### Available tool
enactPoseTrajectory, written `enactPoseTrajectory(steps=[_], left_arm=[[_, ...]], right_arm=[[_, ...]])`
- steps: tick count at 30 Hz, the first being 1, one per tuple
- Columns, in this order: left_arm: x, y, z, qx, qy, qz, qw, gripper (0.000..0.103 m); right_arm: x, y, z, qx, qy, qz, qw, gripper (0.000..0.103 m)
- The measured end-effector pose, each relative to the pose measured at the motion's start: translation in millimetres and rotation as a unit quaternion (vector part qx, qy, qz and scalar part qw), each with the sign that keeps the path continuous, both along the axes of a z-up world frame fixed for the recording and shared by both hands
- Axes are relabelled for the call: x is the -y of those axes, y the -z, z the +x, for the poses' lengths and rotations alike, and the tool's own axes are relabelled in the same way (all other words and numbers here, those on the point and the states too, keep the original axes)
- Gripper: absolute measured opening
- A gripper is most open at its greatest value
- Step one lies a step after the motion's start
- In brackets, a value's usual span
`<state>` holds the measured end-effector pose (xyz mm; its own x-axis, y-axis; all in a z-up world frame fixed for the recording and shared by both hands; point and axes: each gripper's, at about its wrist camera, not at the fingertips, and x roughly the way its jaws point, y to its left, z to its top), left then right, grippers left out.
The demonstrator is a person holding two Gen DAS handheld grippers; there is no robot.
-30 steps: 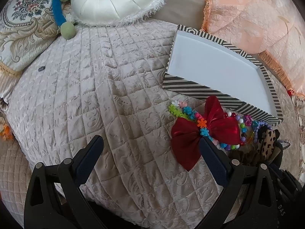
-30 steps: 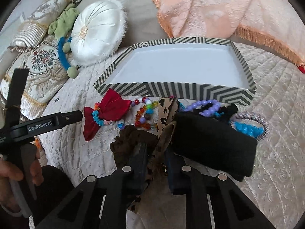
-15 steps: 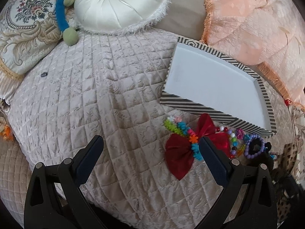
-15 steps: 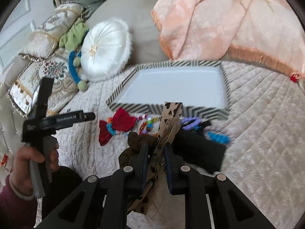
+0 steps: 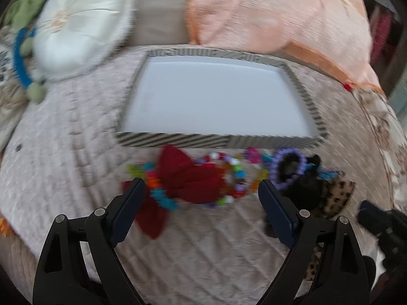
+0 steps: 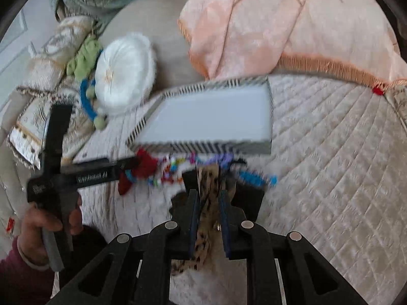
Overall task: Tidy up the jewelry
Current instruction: 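Carry the scrunchie into the tray with the right gripper while the left gripper places a beaded bracelet there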
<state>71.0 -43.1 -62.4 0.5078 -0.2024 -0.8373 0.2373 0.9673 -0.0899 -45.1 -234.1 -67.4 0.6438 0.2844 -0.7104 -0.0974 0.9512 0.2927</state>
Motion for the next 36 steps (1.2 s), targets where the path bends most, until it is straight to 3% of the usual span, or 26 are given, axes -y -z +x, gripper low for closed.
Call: enactPoseTrajectory(steps=[1,3,4,5,9,11,14,20,21,23,24,29,31,36], left_arm=[[5.8,2.4,1.3,-0.005,0.011,0.000,0.9999,0.091],[14.2,8.8,3.6,-0.018,0.026,0.000,0.9995,0.091],[15.5,11.5,5.7,-0.024,0.029,0.000,0.9993,0.091],[17.0,14.6,7.5,-0.030,0.031,0.000,0.9991,0.091],[18.4,21.7,13.2,-0.044,0.026,0.002,0.9987,0.091],[20.8,24.7,15.5,-0.046,0.023,0.010,0.9986,0.091],[24.0,29.0,19.8,-0.048,0.025,0.023,0.9983,0.091],[36.6,38.4,30.3,-0.054,0.027,0.030,0.9977,0.090],[38.8,39.6,32.9,-0.053,0.028,0.033,0.9977,0.087],[43.8,44.6,37.2,-0.059,0.028,0.040,0.9970,0.063],[44.7,47.5,39.6,-0.066,0.028,0.038,0.9967,0.057],[36.1,54.8,53.7,-0.091,0.005,-0.002,0.9958,0.010],[28.6,49.0,55.0,-0.105,0.005,-0.035,0.9938,0.010],[20.2,15.4,42.6,-0.085,0.027,-0.070,0.9935,0.010]], right_arm=[[-1.5,4.7,-0.6,-0.005,-0.001,-0.001,1.000,0.018],[-4.3,13.2,-1.6,-0.014,-0.001,-0.005,1.000,0.039],[-6.8,18.7,-1.6,-0.017,-0.002,-0.005,1.000,0.056],[-9.1,23.0,-1.2,-0.019,-0.004,-0.004,1.000,0.060],[-20.4,40.8,7.9,-0.040,-0.014,-0.017,0.999,0.059],[-21.5,51.0,15.6,-0.050,-0.008,-0.005,0.999,0.037],[-21.8,65.0,21.4,-0.053,-0.006,0.002,0.999,0.022],[5.4,41.6,-1.4,-0.016,0.017,0.016,1.000,0.020],[11.6,38.3,-4.1,-0.013,0.021,0.018,1.000,0.020],[22.8,33.5,-8.7,-0.010,0.030,0.019,0.999,0.020],[26.7,32.3,-10.6,-0.009,0.032,0.022,0.999,0.020],[39.0,29.6,-17.7,-0.005,0.037,0.038,0.999,0.020],[40.6,27.6,-21.8,-0.001,0.037,0.041,0.998,0.020],[39.3,14.5,-25.3,0.016,0.037,0.044,0.998,0.020]])
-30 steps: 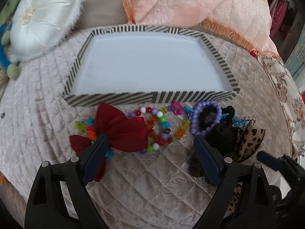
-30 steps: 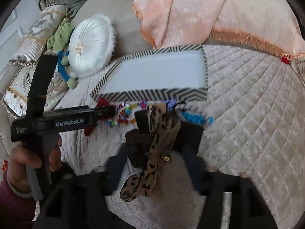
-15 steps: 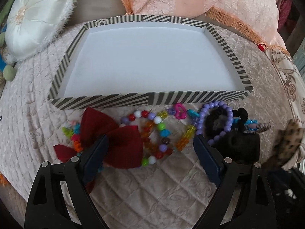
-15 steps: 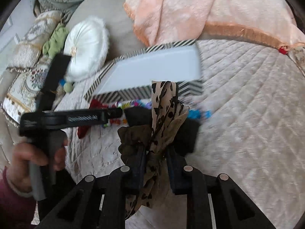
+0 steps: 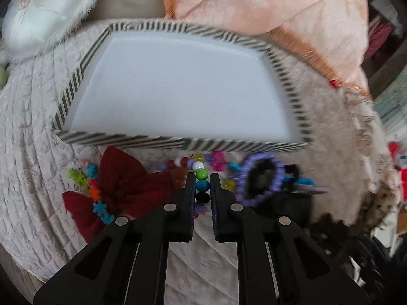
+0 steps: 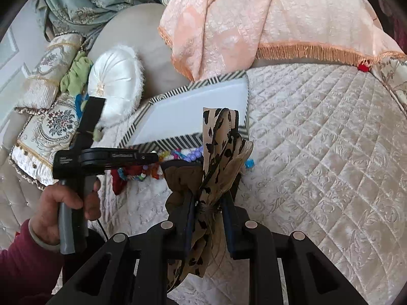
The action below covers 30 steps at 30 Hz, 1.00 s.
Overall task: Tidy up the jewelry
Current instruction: 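Carry the scrunchie into the tray with the right gripper while the left gripper places a beaded bracelet there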
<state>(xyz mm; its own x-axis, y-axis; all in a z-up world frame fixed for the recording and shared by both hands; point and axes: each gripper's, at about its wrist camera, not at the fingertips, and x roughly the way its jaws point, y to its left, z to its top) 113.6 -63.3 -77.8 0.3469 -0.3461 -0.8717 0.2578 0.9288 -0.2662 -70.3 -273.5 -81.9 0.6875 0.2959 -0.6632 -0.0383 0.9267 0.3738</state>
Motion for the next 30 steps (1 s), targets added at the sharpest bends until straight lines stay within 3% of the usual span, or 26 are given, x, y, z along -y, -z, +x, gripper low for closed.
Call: enactPoseTrajectory(steps=[7,13,21,30], left_arm=[[-10.9,-53.9,-12.9,0.042,0.013,-0.022,0.9988,0.010],[-23.4,-74.9,-14.6,0.061,0.008,-0.031,0.9976,0.010],[-33.4,-78.8,2.0,0.075,-0.016,-0.008,0.9970,0.010],[-39.1,-61.3,40.1,0.083,-0.043,0.041,0.9948,0.010]], right_arm=[[-9.8,-20.6,-2.4,0.024,-0.010,-0.002,1.000,0.020],[-19.4,-34.0,3.7,0.036,-0.022,-0.005,0.999,0.020],[-27.3,-44.0,35.4,0.042,-0.028,-0.021,0.999,0.020],[-26.0,-43.2,98.6,0.023,-0.024,-0.030,0.999,0.020]])
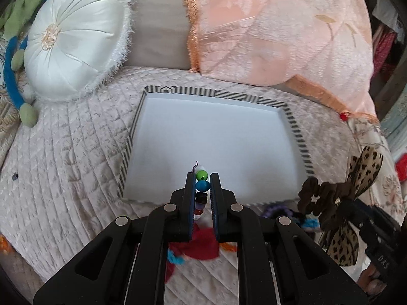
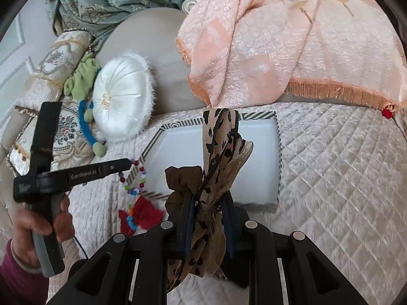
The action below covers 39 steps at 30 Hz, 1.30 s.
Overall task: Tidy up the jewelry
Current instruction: 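Carry the scrunchie into the tray with the right gripper while the left gripper places a beaded bracelet there, then open both grippers and withdraw from the tray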
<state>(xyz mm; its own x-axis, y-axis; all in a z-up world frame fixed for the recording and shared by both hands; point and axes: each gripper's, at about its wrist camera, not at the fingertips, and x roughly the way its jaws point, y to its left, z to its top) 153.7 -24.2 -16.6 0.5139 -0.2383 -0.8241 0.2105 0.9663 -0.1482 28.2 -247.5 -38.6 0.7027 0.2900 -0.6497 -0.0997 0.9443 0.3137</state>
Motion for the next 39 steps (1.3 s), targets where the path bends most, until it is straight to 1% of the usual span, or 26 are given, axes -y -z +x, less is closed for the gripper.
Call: enactPoseTrajectory(steps=[4,9,12,18,24,25,26,27,28,29,30,32,36,39], left_arm=[[0.0,8.1,14.2,0.001,-0.008,0.016,0.9998,0.010],[-1.0,22.6,32.0,-0.007,-0.017,0.025,0.9995,0.010],[-3.5,34.8,45.6,-0.016,-0.022,0.020,0.9994,0.010],[-7.3,57.8,68.3,-0.044,-0.038,-0.010,0.9982,0.010],[-5.2,74.4,77.4,-0.065,-0.027,-0.011,0.9974,0.011],[-5.4,76.1,78.3,-0.068,-0.025,-0.011,0.9973,0.013],[-5.8,77.5,78.4,-0.070,-0.025,-0.010,0.9972,0.019],[-6.8,78.3,78.1,-0.072,-0.024,-0.013,0.9970,0.025],[-8.3,78.0,77.9,-0.073,-0.024,-0.018,0.9968,0.041],[-9.8,76.8,77.1,-0.073,-0.023,-0.024,0.9967,0.054],[-13.3,73.2,74.8,-0.071,-0.022,-0.037,0.9965,0.057],[-19.5,65.8,69.9,-0.069,-0.021,-0.043,0.9965,0.059],[-34.2,45.7,52.5,-0.055,-0.012,-0.041,0.9976,0.060],[-49.0,34.1,32.5,-0.043,-0.013,-0.038,0.9983,0.060]], right_arm=[[1.3,7.4,28.5,-0.016,-0.001,-0.002,1.000,0.020],[8.2,24.2,63.1,-0.042,0.001,0.005,0.999,0.020],[12.7,35.6,82.0,-0.058,0.003,0.001,0.998,0.020],[15.9,56.4,113.5,-0.084,0.006,0.000,0.996,0.020],[14.0,80.3,133.4,-0.120,0.017,-0.031,0.992,0.020],[13.8,81.8,134.7,-0.122,0.018,-0.036,0.992,0.025],[13.5,82.6,134.9,-0.123,0.018,-0.043,0.991,0.034],[13.3,82.2,134.0,-0.121,0.018,-0.049,0.991,0.040],[13.9,80.9,132.7,-0.119,0.017,-0.051,0.991,0.048],[14.4,77.9,130.8,-0.116,0.016,-0.050,0.992,0.048],[14.7,74.3,128.5,-0.112,0.015,-0.050,0.992,0.048],[15.6,65.5,121.2,-0.101,0.014,-0.053,0.993,0.049],[20.1,45.3,99.8,-0.080,0.010,-0.044,0.996,0.049],[14.5,30.4,77.1,-0.061,-0.011,-0.029,0.998,0.049]])
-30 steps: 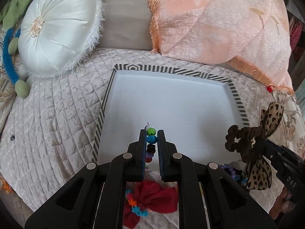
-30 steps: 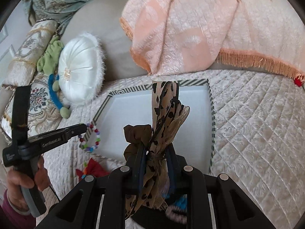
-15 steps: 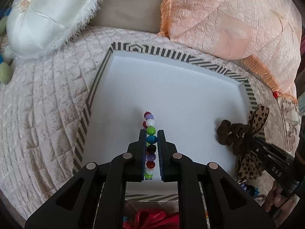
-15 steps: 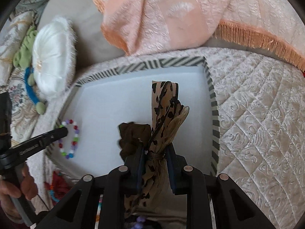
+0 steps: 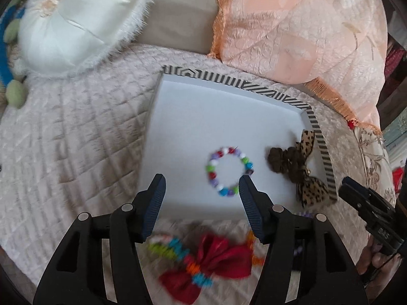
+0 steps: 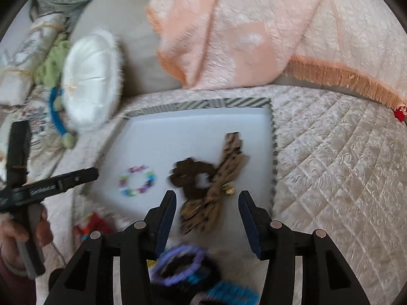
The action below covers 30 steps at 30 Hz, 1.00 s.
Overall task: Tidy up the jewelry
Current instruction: 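Open both grippers and withdraw from the tray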
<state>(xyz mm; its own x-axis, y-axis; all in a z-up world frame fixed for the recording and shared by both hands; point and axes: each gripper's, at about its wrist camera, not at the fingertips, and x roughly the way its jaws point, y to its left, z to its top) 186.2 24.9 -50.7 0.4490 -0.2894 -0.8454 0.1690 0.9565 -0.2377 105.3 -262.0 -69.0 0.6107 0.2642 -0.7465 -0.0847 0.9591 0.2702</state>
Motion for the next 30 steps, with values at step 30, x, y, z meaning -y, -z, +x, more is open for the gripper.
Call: enactPoseTrajectory(steps=[30], left_arm=[[-115.2,36.3,-91.4,-0.041,-0.065,-0.017,0.9969,0.060]], right_arm=[[-194.9,58.5,-25.5,-0.015,-0.188,0.014,0.982,0.011]])
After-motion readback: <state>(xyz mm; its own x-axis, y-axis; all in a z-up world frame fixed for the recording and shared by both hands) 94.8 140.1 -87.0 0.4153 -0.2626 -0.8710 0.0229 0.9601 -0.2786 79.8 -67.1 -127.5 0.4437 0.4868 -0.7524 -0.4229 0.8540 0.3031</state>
